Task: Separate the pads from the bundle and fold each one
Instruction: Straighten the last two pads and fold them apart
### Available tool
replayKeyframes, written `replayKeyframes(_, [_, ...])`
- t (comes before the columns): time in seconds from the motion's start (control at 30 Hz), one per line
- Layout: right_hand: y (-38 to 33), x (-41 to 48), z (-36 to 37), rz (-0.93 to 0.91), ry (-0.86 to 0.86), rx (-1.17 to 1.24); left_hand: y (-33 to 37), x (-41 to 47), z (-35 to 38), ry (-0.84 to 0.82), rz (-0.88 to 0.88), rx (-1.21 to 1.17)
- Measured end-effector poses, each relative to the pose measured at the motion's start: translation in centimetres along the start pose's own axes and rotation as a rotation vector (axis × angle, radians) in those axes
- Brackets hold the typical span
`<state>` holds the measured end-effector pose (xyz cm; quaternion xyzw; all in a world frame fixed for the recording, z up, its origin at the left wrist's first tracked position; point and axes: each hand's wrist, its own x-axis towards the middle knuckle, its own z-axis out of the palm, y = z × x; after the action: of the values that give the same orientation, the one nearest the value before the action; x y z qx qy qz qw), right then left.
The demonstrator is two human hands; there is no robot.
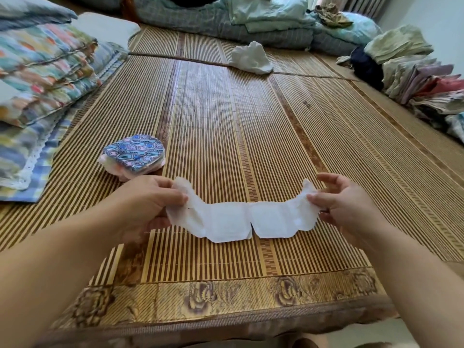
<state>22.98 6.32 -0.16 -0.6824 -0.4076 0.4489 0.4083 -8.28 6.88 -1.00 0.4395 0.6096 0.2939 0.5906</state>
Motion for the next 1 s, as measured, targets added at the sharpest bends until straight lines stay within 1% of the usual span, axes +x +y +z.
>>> replayKeyframes(0.07, [-0.7,-0.8,1.8,-0.065,-0.092,-0.052,0.5,0.0,0.9,-0.018,0.026,0.006])
replayKeyframes(0.17, [-1.0,-1.6,4.4,-0.115,-0.201,-0.213,0.8,0.0,2.1,-0.051,0.038,0.0])
replayKeyframes(0.23, [-0.9,-1.9,5.6,-0.107,-0.253,-0.328,0.9,0.0,2.9,-0.067,0.036,-0.009])
replayKeyframes(0.3, [-0.8,-2.0,6.2,-0.057,-0.305,-0.396,0.8,0.0,3.5,-0.08,0.045,0.012])
replayKeyframes(0.4, [-0.8,-1.9,6.3,-0.014,-0.313,-0.432,0.6,0.2,4.5,-0.09,0.053,0.08])
replayKeyframes(0.5, [-0.7,-1.8,6.3,-0.01,-0.309,-0.445,0.8,0.4,5.4,-0.113,0.058,0.082])
replayKeyframes(0.6, [-0.5,-1.8,6.2,-0.017,-0.311,-0.444,1.3,0.5,6.0,-0.2,0.043,0.082])
replayKeyframes(0.67, [-0.3,-1.8,6.0,-0.032,-0.324,-0.46,1.6,0.4,6.3,-0.239,0.043,0.204])
replayKeyframes(0.73, [-0.2,-2.0,6.0,-0.062,-0.336,-0.495,1.6,0.5,6.1,-0.186,0.13,0.427])
replayKeyframes(0.8, [-0.4,-2.1,5.9,-0.16,-0.301,-0.516,1.4,0.5,5.6,-0.042,0.264,0.719])
replayKeyframes(0.87, [-0.9,-1.6,5.1,-0.277,-0.149,-0.458,1.0,0.6,5.0,0.145,0.325,0.999])
replayKeyframes(0.9, [-1.1,-1.3,4.4,-0.303,-0.051,-0.447,0.8,0.7,4.7,0.199,0.304,1.096])
replayKeyframes(0.93, [-1.3,-0.9,3.7,-0.296,0.037,-0.492,0.6,0.7,4.5,0.215,0.258,1.164])
replayKeyframes(0.97, [-1.3,-0.7,3.0,-0.251,0.083,-0.6,0.3,0.8,4.3,0.201,0.208,1.207])
replayKeyframes(1.0, [-1.1,-0.4,2.5,-0.164,0.078,-0.73,0.2,0.9,4.3,0.176,0.172,1.224])
